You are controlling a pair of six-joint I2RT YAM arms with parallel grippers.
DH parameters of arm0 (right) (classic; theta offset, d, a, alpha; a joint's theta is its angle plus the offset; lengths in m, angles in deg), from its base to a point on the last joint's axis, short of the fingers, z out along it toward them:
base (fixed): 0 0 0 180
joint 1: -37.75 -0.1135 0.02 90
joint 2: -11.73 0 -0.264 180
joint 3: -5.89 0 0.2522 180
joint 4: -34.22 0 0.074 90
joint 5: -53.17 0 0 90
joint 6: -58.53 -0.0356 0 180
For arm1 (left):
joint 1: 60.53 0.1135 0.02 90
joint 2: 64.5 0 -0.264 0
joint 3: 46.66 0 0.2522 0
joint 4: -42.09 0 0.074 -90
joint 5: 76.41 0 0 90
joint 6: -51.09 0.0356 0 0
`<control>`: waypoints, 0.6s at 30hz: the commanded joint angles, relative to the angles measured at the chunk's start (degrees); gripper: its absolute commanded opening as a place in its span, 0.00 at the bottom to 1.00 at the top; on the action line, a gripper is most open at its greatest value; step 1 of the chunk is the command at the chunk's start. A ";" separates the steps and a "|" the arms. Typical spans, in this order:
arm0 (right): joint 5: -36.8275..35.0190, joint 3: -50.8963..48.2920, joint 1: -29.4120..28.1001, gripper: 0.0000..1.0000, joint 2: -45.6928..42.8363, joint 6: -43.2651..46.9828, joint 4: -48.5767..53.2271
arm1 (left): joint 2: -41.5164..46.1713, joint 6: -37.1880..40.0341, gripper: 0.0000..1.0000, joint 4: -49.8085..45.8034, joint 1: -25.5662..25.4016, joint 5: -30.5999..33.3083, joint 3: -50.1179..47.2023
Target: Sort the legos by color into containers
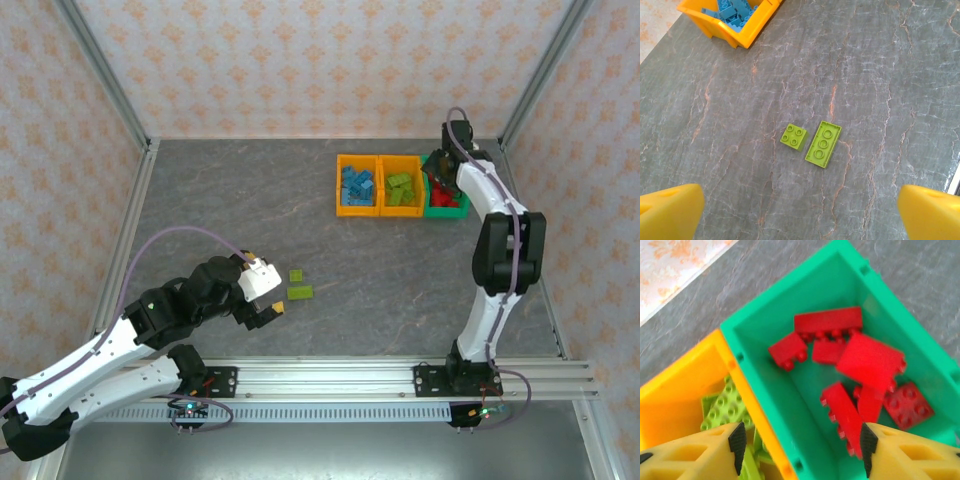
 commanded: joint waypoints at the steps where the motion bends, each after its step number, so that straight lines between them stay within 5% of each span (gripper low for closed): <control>1: 4.90 -7.48 -1.77 0.64 -10.68 -1.53 0.45 | -0.53 -0.35 1.00 0.07 0.29 0.18 -0.46; 11: 12.56 -28.54 -22.66 0.76 -37.47 3.41 4.83 | -2.97 -15.65 1.00 4.06 2.48 0.30 1.82; 18: 17.22 -33.02 -40.51 0.88 -43.56 0.46 10.24 | -13.07 -44.88 1.00 7.00 2.50 9.88 4.35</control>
